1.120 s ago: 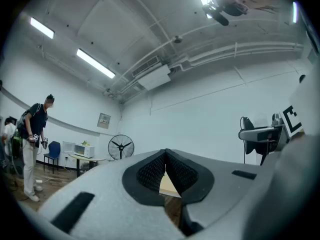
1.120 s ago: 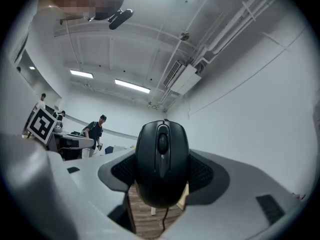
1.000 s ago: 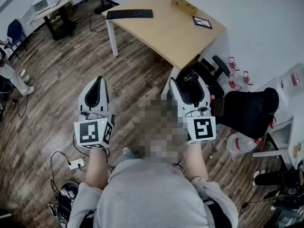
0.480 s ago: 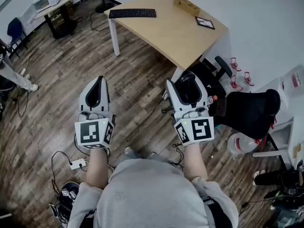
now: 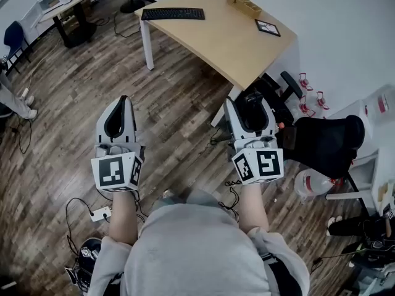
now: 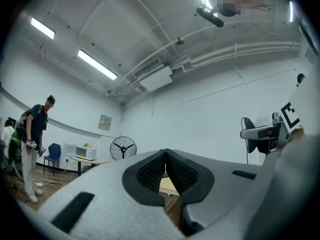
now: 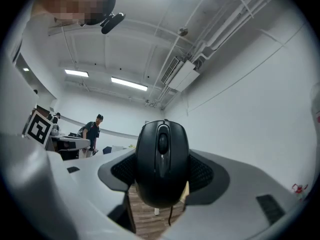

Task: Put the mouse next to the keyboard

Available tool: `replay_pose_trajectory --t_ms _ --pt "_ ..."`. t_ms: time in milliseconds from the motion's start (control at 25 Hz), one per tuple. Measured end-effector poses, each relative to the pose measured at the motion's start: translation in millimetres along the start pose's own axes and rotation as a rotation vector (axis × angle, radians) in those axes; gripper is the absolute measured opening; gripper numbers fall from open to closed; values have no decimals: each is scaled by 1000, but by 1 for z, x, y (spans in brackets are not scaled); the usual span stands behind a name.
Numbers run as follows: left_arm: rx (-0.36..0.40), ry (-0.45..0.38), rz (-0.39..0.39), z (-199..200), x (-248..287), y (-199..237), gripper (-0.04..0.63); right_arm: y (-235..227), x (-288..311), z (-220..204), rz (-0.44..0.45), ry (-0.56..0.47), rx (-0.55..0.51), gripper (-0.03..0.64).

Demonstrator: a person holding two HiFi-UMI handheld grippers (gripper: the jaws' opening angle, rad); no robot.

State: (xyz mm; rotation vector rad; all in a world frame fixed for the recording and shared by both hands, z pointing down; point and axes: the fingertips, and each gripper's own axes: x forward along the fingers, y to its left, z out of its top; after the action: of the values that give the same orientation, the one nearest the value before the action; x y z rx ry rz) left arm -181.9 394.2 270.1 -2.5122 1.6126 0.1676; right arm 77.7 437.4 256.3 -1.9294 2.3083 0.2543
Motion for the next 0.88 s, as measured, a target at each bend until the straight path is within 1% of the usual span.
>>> replay_pose_trajectory --t_ms 160,280,440,640,880 --pt "-7 -5 -8 -3 6 13 11 -10 9 -3 -52 23 -26 262" --pt "-1 -5 -16 -5 11 19 11 -18 16 -8 -62 36 -13 262" --pt "-6 -7 1 -11 26 38 11 -27 40 -12 -75 30 -10 262" --pt "13 -8 18 -19 63 60 11 -42 83 -22 -82 11 10 262" --pt "32 -16 21 -24 125 78 11 -57 148 -33 -62 -3 24 262"
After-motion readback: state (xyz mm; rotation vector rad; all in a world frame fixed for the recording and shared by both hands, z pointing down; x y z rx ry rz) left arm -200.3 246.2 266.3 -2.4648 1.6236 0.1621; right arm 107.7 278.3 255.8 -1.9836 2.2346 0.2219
